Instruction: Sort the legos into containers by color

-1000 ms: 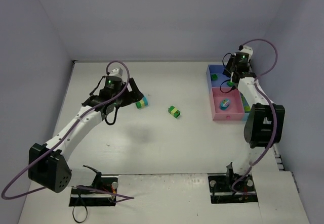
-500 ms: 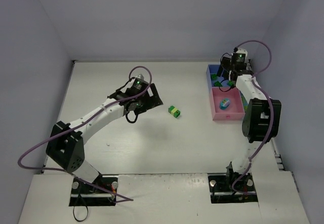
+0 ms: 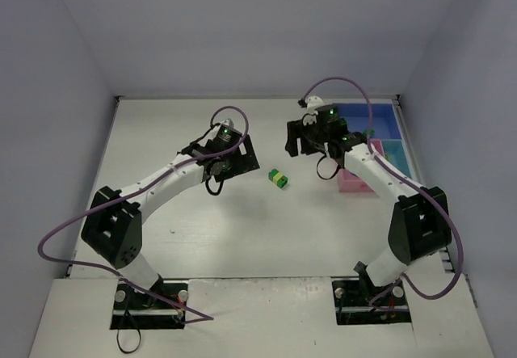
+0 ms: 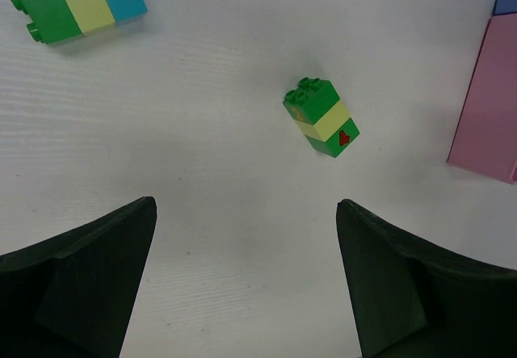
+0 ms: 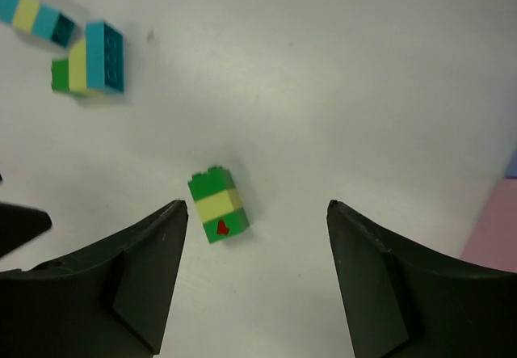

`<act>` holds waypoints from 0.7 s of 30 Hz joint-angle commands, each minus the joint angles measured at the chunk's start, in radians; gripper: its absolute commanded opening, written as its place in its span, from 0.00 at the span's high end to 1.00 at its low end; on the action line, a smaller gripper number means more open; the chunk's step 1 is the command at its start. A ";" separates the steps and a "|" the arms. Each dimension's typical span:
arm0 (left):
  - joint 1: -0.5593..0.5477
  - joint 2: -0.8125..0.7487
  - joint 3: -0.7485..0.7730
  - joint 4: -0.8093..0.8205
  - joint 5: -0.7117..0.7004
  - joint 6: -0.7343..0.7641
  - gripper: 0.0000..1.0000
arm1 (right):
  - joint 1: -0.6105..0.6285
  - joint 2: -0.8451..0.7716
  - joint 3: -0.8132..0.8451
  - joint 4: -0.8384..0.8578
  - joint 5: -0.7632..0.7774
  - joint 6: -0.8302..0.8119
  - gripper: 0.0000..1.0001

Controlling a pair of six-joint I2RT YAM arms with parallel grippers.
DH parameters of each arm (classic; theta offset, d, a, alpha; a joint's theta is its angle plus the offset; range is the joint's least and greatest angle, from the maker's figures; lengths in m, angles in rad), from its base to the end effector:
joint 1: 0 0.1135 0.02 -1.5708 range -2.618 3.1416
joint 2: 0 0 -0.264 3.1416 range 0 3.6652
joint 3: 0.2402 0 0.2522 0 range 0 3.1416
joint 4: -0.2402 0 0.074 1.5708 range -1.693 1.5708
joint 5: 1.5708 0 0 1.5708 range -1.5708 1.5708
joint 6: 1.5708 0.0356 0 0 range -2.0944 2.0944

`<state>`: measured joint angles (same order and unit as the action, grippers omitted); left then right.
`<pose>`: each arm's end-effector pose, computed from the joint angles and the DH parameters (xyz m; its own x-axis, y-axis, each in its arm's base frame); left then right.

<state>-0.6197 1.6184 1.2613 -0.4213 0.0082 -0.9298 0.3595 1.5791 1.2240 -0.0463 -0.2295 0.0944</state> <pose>0.2938 -0.2100 0.2708 -0.8111 -0.4059 -0.4212 -0.1080 0.8116 -0.5741 0.3461 0.1387 0.3061 -0.4149 -0.0579 -0.9080 -0.5017 0.8471 0.1753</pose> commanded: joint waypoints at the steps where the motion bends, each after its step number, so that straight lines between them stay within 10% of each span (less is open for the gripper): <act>1: 0.012 -0.060 0.026 0.033 -0.011 0.106 0.15 | 0.027 -0.019 -0.053 -0.006 -0.076 -0.077 0.34; 21: 0.166 -0.215 -0.060 0.015 0.193 0.424 0.16 | 0.139 0.199 -0.057 -0.107 -0.016 -0.220 0.34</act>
<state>-0.4549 1.4487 1.1980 -0.4164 0.1730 -0.5655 0.4927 1.7706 1.1255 -0.1337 -0.2729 -0.0654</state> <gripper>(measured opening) 0.841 0.664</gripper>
